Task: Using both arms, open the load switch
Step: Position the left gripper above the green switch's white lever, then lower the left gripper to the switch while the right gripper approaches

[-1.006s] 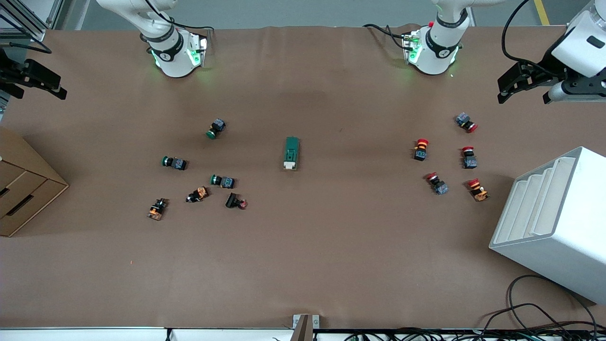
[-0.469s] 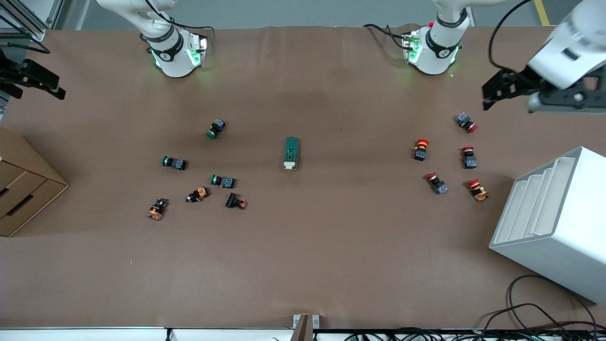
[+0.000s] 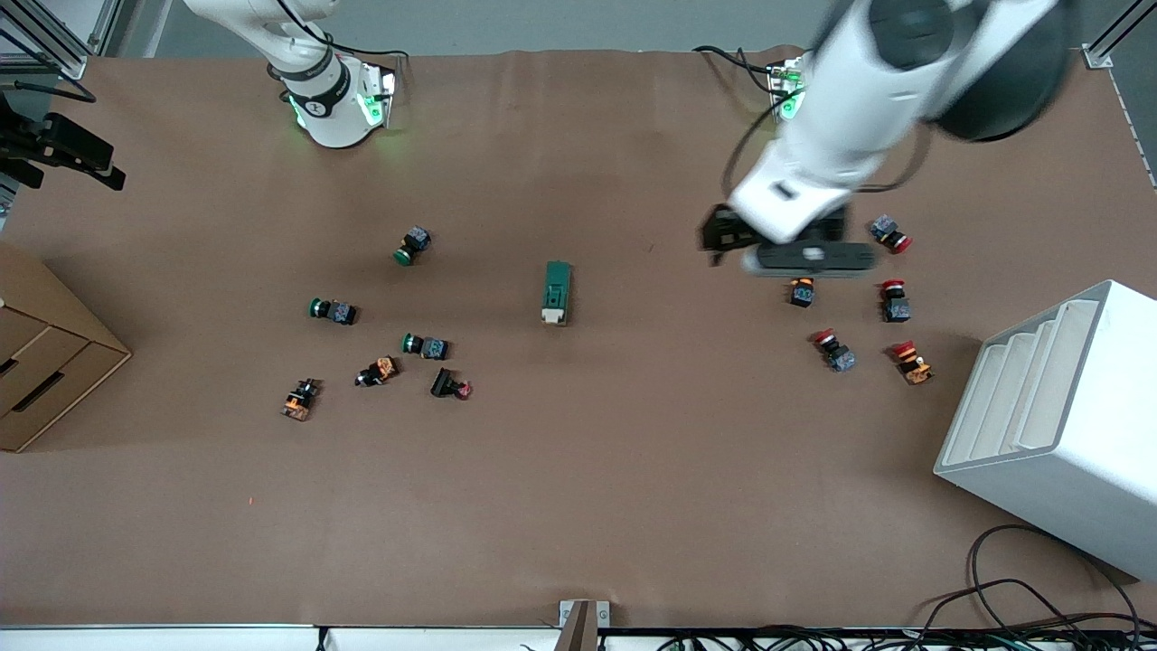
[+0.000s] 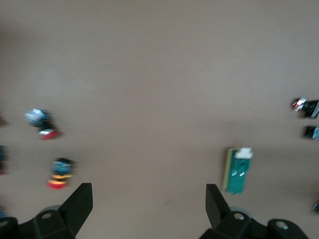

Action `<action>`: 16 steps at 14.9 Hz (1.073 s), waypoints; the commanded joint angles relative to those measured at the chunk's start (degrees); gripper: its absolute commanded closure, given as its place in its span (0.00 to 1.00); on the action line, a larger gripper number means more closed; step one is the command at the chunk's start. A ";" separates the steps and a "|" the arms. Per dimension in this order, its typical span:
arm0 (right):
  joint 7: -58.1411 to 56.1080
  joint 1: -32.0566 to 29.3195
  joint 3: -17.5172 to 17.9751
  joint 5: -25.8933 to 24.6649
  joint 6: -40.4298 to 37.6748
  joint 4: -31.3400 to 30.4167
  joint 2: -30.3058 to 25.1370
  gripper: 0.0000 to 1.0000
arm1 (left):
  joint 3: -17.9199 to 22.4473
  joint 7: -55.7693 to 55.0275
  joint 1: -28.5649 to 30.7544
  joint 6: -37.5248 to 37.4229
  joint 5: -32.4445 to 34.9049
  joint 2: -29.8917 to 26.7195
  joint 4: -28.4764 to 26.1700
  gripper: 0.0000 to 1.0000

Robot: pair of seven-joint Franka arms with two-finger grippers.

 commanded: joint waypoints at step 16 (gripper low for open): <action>0.36 -1.97 0.28 -0.90 4.55 2.41 16.01 0.00 | 0.15 -74.64 -31.53 19.05 54.96 26.54 -5.43 0.01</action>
